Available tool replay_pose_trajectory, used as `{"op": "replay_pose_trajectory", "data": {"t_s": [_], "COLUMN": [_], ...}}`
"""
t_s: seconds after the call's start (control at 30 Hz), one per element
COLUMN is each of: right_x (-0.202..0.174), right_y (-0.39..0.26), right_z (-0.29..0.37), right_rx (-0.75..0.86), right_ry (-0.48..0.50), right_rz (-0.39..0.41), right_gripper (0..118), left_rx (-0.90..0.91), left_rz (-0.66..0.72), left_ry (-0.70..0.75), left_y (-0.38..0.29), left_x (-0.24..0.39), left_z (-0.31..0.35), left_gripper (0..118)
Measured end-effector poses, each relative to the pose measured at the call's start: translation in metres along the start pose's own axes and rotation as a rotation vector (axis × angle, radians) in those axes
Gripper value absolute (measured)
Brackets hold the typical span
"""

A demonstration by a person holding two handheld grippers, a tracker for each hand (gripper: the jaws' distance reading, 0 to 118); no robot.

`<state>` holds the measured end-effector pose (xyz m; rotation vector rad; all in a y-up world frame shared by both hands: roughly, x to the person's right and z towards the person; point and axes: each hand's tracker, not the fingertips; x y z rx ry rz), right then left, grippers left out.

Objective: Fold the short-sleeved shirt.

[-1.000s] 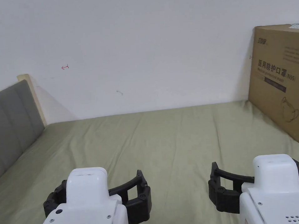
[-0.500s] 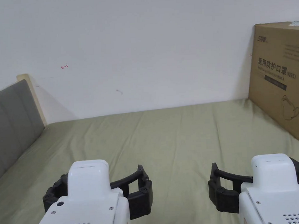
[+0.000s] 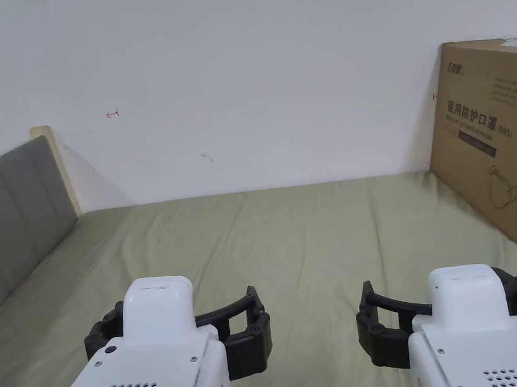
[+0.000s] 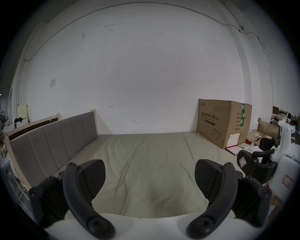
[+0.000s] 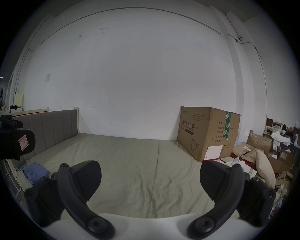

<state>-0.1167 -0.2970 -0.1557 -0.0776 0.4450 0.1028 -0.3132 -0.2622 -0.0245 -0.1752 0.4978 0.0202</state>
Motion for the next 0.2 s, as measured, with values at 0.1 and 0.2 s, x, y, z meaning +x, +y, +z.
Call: {"op": "replay_pose_trajectory", "data": {"t_s": [0.1,0.2], "right_x": [-0.0003,-0.0001], "right_y": [0.0005,0.0002], "right_z": [0.0005,0.0000], "right_rx": [0.004,0.000], "right_ry": [0.001,0.001], "right_rz": [0.003,0.003], "right_gripper": [118,118], "left_rx": [0.010,0.002], "left_rz": [-0.002,-0.002], "left_ry": [0.009,0.027], "left_y": [0.0003,0.0009], "left_x": [-0.0008,-0.0015], "left_z": [0.0002,0.0004], "left_gripper": [113,113]}}
